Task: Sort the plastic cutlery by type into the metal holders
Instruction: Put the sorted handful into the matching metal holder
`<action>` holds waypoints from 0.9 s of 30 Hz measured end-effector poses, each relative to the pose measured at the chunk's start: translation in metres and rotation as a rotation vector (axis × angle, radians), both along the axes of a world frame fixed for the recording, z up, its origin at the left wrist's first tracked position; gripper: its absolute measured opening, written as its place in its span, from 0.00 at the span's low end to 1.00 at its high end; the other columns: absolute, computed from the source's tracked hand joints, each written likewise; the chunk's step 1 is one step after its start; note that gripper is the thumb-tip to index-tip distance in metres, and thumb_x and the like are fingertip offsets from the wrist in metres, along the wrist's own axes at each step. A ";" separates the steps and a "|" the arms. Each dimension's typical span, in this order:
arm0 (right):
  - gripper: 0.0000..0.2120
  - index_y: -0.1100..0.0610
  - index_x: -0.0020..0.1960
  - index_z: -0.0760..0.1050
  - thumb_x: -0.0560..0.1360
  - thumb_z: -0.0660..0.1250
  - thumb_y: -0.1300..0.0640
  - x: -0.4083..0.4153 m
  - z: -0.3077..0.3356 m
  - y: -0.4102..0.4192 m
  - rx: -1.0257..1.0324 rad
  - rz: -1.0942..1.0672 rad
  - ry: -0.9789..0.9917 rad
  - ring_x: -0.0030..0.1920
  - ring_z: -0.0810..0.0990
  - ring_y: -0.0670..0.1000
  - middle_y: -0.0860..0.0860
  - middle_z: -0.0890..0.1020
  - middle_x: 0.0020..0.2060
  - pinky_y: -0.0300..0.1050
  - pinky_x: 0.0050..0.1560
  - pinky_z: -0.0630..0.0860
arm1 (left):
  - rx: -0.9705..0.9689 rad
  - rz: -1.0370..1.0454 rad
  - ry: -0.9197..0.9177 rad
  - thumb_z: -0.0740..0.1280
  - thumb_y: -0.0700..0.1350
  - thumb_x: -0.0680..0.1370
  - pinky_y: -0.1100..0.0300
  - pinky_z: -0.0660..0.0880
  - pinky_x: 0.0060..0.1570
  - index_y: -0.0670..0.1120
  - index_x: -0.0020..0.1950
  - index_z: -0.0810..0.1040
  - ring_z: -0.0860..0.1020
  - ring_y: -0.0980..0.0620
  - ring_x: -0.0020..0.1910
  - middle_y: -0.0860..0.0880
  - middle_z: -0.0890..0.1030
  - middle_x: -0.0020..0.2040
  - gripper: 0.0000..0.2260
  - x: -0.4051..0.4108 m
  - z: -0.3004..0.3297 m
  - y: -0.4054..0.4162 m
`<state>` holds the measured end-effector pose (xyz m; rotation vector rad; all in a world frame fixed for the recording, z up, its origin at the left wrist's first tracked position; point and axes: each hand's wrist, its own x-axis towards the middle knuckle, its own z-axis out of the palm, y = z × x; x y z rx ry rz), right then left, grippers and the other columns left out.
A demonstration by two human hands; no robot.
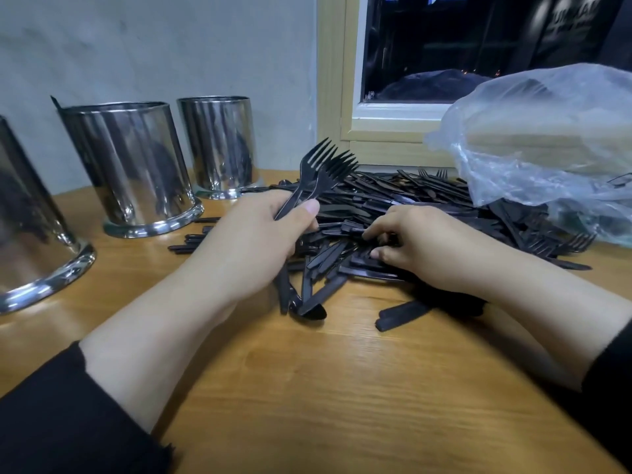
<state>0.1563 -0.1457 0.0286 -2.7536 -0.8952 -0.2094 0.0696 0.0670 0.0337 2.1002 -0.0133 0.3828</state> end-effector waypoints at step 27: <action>0.05 0.47 0.47 0.80 0.77 0.73 0.58 -0.024 0.006 0.004 0.879 0.072 -0.186 0.36 0.77 0.40 0.42 0.82 0.38 0.32 0.42 0.73 | 0.068 -0.123 -0.055 0.63 0.54 0.83 0.55 0.70 0.33 0.44 0.37 0.75 0.71 0.51 0.25 0.50 0.74 0.27 0.19 -0.005 -0.011 -0.007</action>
